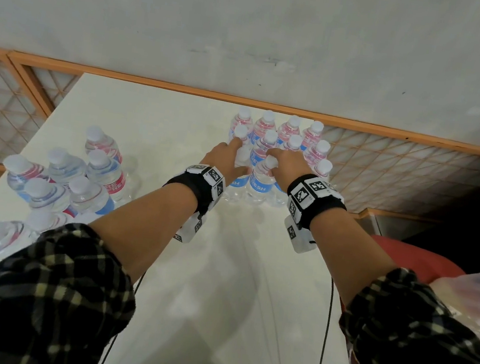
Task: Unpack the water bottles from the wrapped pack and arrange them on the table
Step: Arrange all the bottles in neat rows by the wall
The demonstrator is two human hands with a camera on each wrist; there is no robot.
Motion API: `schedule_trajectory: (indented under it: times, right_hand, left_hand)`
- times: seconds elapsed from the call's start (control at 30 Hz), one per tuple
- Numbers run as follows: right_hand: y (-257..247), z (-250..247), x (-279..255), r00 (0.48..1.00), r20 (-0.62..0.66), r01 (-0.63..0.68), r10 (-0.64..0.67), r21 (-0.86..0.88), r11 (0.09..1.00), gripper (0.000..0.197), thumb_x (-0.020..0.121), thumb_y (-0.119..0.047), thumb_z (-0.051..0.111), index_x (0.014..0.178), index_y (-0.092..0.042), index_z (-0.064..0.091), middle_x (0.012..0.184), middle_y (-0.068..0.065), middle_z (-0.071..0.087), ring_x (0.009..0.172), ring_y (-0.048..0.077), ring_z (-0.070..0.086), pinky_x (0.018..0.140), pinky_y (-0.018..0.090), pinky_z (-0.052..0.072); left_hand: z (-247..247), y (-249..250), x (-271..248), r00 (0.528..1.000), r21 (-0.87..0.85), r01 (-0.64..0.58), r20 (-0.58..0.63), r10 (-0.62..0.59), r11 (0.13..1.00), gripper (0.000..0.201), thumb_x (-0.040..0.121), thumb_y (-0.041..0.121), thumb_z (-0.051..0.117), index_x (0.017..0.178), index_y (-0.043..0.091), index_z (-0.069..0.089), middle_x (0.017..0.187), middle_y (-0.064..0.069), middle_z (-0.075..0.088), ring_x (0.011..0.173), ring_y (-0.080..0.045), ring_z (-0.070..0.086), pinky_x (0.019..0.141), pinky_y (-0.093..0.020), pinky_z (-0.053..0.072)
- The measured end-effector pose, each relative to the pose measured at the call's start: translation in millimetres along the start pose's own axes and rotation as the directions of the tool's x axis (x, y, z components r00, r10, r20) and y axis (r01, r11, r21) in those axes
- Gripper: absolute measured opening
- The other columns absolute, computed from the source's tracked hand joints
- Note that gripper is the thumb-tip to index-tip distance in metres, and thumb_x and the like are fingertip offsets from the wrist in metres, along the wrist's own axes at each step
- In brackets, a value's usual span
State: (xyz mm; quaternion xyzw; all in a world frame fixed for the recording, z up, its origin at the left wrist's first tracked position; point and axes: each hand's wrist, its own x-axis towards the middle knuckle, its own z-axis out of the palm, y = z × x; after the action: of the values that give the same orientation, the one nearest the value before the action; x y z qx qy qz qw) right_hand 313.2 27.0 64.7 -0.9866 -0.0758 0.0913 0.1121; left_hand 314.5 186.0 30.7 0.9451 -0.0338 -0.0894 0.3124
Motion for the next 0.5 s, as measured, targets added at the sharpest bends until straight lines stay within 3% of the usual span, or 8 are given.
schedule_trajectory:
  times: [0.07, 0.2, 0.3, 0.43, 0.5]
  right_hand:
    - [1.6, 2.4, 1.4, 1.000, -0.018, 0.014, -0.014, 0.000, 1.000, 0.026, 0.091, 0.000, 0.039, 0.099, -0.019, 0.053, 0.087, 0.010, 0.048, 0.081, 0.022, 0.042, 0.071, 0.030, 0.032]
    - [0.3, -0.1, 3.7, 1.000, -0.017, 0.004, -0.004, 0.006, 1.000, 0.027, 0.092, -0.003, 0.040, 0.113, -0.005, 0.058, 0.104, 0.020, 0.061, 0.090, 0.031, 0.055, 0.073, 0.031, 0.036]
    - [0.1, 0.5, 2.9, 0.999, -0.030, -0.014, 0.015, 0.029, 0.999, 0.031, 0.092, -0.002, 0.039, 0.118, -0.005, 0.056, 0.109, 0.022, 0.061, 0.085, 0.027, 0.050, 0.073, 0.031, 0.037]
    - [0.0, 3.2, -1.4, 0.999, -0.026, -0.042, 0.044, 0.054, 0.998, 0.045, 0.094, -0.005, 0.041, 0.138, -0.014, 0.044, 0.126, 0.020, 0.056, 0.112, 0.035, 0.055, 0.091, 0.038, 0.045]
    - [1.7, 0.8, -4.6, 0.998, -0.035, -0.054, 0.057, 0.083, 0.995, 0.051, 0.092, -0.004, 0.046, 0.142, -0.015, 0.038, 0.126, 0.019, 0.055, 0.114, 0.035, 0.054, 0.091, 0.038, 0.044]
  left_hand:
    - [-0.2, -3.4, -1.9, 0.999, 0.023, -0.026, 0.036, 0.025, 0.999, 0.069, 0.082, 0.032, 0.068, 0.140, 0.024, 0.032, 0.121, -0.016, 0.052, 0.112, -0.034, 0.052, 0.089, -0.037, 0.042]
    - [-2.7, -6.8, -0.5, 0.997, 0.060, -0.037, 0.073, 0.033, 0.998, 0.072, 0.082, 0.025, 0.069, 0.143, 0.023, 0.030, 0.124, -0.017, 0.050, 0.117, -0.035, 0.048, 0.094, -0.038, 0.040]
    - [-1.2, -4.0, -1.0, 0.998, 0.038, -0.032, 0.061, 0.030, 0.999, 0.070, 0.082, 0.024, 0.070, 0.141, 0.022, 0.033, 0.122, -0.018, 0.051, 0.115, -0.036, 0.050, 0.092, -0.037, 0.041]
    - [-0.1, -2.3, 0.2, 0.999, 0.033, -0.025, 0.048, 0.023, 0.999, 0.070, 0.082, 0.024, 0.070, 0.140, 0.022, 0.033, 0.122, -0.018, 0.052, 0.115, -0.036, 0.051, 0.091, -0.037, 0.042]
    - [-0.6, -3.9, 0.1, 0.999, 0.039, -0.025, 0.046, 0.023, 0.999, 0.071, 0.081, 0.026, 0.071, 0.140, 0.023, 0.032, 0.122, -0.017, 0.051, 0.113, -0.036, 0.052, 0.089, -0.037, 0.043]
